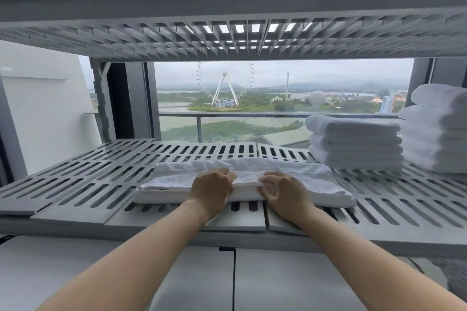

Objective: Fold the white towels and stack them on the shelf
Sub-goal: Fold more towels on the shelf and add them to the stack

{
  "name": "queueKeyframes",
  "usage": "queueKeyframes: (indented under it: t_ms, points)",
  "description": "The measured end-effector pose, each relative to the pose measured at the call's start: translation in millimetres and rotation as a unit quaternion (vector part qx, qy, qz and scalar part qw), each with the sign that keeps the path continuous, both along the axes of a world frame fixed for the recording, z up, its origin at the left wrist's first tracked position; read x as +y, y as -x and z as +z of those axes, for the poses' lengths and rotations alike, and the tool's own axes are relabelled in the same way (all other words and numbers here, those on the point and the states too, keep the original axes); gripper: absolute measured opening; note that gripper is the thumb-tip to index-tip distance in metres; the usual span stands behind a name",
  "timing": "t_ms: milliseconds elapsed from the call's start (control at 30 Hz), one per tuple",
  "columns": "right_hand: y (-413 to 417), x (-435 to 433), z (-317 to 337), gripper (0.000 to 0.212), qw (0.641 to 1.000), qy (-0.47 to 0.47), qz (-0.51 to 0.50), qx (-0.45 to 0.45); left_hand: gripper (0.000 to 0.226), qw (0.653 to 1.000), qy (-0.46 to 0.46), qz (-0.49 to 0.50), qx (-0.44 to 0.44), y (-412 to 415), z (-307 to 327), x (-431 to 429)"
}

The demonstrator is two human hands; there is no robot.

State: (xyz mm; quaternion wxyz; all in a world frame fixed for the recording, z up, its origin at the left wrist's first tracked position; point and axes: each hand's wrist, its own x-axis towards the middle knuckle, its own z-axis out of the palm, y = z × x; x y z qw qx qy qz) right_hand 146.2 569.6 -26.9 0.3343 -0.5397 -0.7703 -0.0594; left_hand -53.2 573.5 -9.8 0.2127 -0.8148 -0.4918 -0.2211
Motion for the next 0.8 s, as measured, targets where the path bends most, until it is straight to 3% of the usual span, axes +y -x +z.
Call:
queueKeyframes:
  t_ms: [100, 200, 367, 500, 667, 800]
  points:
    - [2, -4, -1, 0.019, 0.997, -0.074, 0.004, 0.032, 0.014, 0.999, -0.035, -0.023, -0.009, 4, -3, -7]
    - [4, -7, 1, 0.016, 0.990, -0.141, 0.017, -0.009, 0.007, 0.996, -0.072, -0.042, -0.025, 5, -8, -10]
    - [2, -5, 0, 0.026, 0.997, -0.052, 0.040, -0.045, 0.011, 0.993, 0.047, -0.102, -0.028, 15, -9, -5]
    - [-5, 2, 3, 0.034, 0.993, -0.013, 0.066, -0.100, 0.025, 0.990, 0.060, -0.123, -0.016, 20, -9, 1]
    - [-24, 3, 15, 0.050, 0.982, -0.043, 0.087, -0.165, 0.044, 0.992, 0.074, -0.104, -0.013, 15, -11, 3]
    - [-33, 1, 18, 0.061, 0.988, 0.023, 0.038, -0.145, 0.053, 0.992, 0.084, -0.094, 0.008, 8, -6, 8]
